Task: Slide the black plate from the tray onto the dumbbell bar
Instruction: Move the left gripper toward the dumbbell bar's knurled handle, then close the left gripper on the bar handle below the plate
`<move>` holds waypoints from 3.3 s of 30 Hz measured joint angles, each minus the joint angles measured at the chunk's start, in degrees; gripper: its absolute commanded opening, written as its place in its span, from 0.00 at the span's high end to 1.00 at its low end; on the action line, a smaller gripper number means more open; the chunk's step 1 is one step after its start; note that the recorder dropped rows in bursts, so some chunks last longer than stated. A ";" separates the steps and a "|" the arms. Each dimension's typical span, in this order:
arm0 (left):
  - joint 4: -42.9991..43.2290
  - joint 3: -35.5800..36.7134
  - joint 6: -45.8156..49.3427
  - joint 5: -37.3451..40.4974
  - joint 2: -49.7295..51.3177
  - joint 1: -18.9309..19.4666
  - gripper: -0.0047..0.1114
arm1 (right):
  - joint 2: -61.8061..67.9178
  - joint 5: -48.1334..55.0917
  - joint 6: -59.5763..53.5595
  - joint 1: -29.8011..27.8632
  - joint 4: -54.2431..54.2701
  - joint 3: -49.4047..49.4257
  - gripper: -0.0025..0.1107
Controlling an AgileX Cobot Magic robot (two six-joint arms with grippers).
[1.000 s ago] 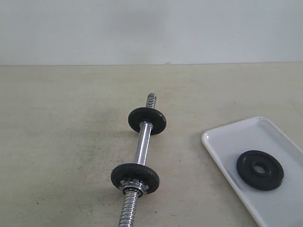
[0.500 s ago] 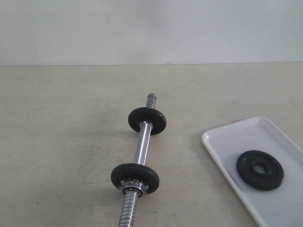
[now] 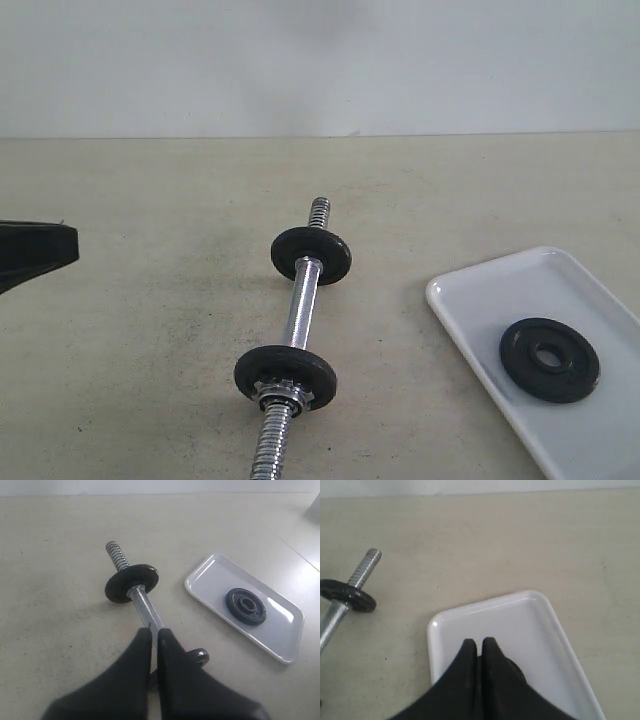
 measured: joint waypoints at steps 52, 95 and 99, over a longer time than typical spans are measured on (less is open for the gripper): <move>-24.39 -25.01 27.94 -1.57 54.62 -15.86 0.55 | 20.11 -0.26 -19.33 7.37 10.49 -1.02 0.98; -14.43 -35.74 4.73 -8.56 67.60 -22.88 0.43 | 20.11 0.94 -20.28 7.37 14.13 -1.71 0.98; -11.75 -37.05 2.45 -8.68 69.08 -22.88 0.44 | 20.11 1.16 -20.64 7.37 14.79 -1.71 0.98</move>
